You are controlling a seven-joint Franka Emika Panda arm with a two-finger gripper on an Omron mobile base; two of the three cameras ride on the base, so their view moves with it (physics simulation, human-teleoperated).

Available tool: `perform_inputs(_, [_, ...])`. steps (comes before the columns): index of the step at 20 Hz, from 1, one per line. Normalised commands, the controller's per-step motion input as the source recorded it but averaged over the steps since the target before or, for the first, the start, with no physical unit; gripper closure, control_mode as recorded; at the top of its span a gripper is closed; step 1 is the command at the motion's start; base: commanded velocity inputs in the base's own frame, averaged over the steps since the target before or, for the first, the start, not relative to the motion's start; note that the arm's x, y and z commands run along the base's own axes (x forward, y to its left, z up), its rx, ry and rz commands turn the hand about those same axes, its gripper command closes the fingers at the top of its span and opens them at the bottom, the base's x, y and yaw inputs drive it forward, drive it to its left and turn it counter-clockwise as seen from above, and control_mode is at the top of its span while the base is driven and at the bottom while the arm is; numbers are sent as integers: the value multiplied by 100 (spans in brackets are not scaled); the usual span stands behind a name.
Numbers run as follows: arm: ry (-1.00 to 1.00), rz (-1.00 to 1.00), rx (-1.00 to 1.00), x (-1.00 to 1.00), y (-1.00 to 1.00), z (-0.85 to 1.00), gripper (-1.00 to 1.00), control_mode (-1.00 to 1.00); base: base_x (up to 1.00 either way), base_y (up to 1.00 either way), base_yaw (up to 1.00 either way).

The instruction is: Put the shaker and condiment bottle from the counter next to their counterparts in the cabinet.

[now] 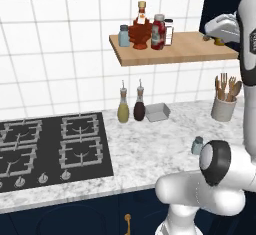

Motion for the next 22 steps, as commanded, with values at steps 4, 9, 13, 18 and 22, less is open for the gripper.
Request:
perform_inputs(4, [-43, -28, -26, -100, 100, -100, -100, -100, 0, 0, 0])
perform_inputs(9, [-48, -36, -11, -100, 56, -100, -100, -100, 0, 0, 0])
perform_inputs(13, [-24, -57, -1, -66, 25, -100, -100, -100, 0, 0, 0])
perform_inputs(18, [5, -93, -2, 0, 19, -96, -100, -100, 0, 0, 0])
perform_inputs(22, [8, -88, -6, -16, 2, -96, -100, -100, 0, 0, 0])
